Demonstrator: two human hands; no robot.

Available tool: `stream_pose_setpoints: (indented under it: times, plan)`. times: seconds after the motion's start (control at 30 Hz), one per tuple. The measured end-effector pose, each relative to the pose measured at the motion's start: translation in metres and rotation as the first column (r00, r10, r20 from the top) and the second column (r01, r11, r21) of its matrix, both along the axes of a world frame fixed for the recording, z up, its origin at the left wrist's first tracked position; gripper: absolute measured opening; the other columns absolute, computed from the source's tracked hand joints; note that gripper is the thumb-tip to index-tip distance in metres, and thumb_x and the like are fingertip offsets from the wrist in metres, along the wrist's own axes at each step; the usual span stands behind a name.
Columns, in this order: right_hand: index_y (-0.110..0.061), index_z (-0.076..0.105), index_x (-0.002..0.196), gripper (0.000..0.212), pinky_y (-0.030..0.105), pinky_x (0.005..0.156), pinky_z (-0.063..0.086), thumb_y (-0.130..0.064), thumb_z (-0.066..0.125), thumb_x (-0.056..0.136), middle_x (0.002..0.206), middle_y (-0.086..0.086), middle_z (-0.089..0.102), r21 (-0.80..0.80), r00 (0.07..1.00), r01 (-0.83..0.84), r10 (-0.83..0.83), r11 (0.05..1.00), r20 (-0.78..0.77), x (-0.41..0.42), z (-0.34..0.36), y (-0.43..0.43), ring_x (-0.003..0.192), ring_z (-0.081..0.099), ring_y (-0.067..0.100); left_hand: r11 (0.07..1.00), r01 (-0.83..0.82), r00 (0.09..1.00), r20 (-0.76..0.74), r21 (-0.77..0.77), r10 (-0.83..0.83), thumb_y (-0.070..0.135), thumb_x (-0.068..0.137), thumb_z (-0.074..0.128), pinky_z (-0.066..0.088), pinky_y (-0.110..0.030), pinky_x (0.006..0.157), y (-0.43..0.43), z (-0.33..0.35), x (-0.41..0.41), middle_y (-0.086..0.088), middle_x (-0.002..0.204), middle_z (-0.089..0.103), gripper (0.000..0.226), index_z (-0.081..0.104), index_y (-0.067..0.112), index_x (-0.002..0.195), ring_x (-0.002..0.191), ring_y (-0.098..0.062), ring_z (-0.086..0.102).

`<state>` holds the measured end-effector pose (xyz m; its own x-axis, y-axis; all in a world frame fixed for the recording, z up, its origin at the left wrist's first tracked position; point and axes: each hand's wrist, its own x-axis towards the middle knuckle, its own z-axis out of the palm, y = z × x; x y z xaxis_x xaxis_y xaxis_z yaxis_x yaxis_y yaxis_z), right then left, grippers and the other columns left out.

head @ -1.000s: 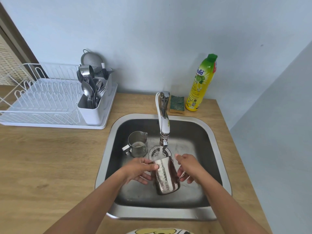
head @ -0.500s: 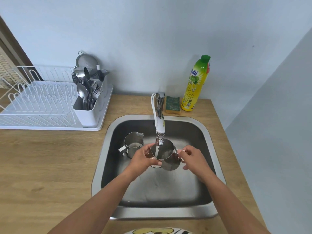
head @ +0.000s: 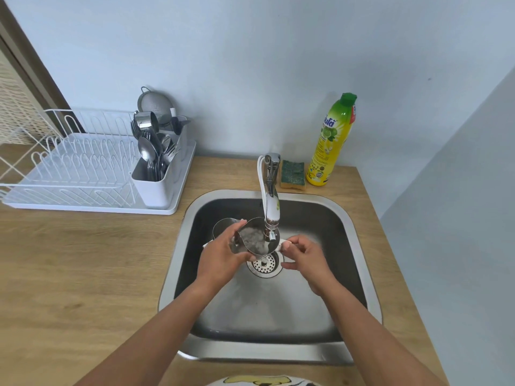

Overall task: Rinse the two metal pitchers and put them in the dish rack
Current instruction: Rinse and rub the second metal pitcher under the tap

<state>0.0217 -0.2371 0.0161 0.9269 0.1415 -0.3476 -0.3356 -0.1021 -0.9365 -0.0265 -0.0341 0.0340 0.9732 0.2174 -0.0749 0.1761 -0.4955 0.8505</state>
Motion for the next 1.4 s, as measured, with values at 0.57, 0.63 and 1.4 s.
stream_pose_setpoints:
  times: [0.57,0.63,1.4]
  plan:
    - [-0.01,0.059,0.099,0.028,0.031,0.048,0.055,-0.036,0.048,0.102,0.071,0.013,0.065,-0.148,0.969,-0.195,0.167,0.97,-0.185,-0.029,0.002,0.002,0.068,0.075,0.036,0.997,0.007,0.979,-0.201,-0.077,-0.022,0.044,0.061,0.088,0.059,-0.025,0.082,0.018,0.007,-0.017,0.029,0.078,0.073,0.034,0.068,0.046,0.088,0.08,0.01,0.069]
    - [-0.014,0.06,0.096,0.028,0.03,0.048,0.054,-0.039,0.049,0.101,0.067,0.012,0.065,-0.203,0.967,-0.206,0.168,0.957,-0.189,-0.03,0.005,-0.002,0.065,0.074,0.035,0.993,0.004,0.971,-0.238,-0.119,-0.032,0.042,0.064,0.087,0.058,-0.025,0.075,0.015,0.004,-0.019,0.026,0.075,0.074,0.027,0.065,0.046,0.078,0.079,0.006,0.071]
    - [-0.017,0.07,0.084,0.018,0.028,0.056,0.056,-0.034,0.068,0.09,0.083,0.004,0.067,-0.422,0.998,-0.053,0.054,0.905,-0.009,-0.016,0.031,-0.042,0.065,0.066,0.018,0.868,0.034,0.934,-0.294,-0.495,-0.205,-0.014,0.069,0.079,0.057,-0.022,0.073,-0.027,-0.015,0.006,0.0,0.103,0.073,0.058,0.055,0.013,0.114,0.088,-0.012,0.071]
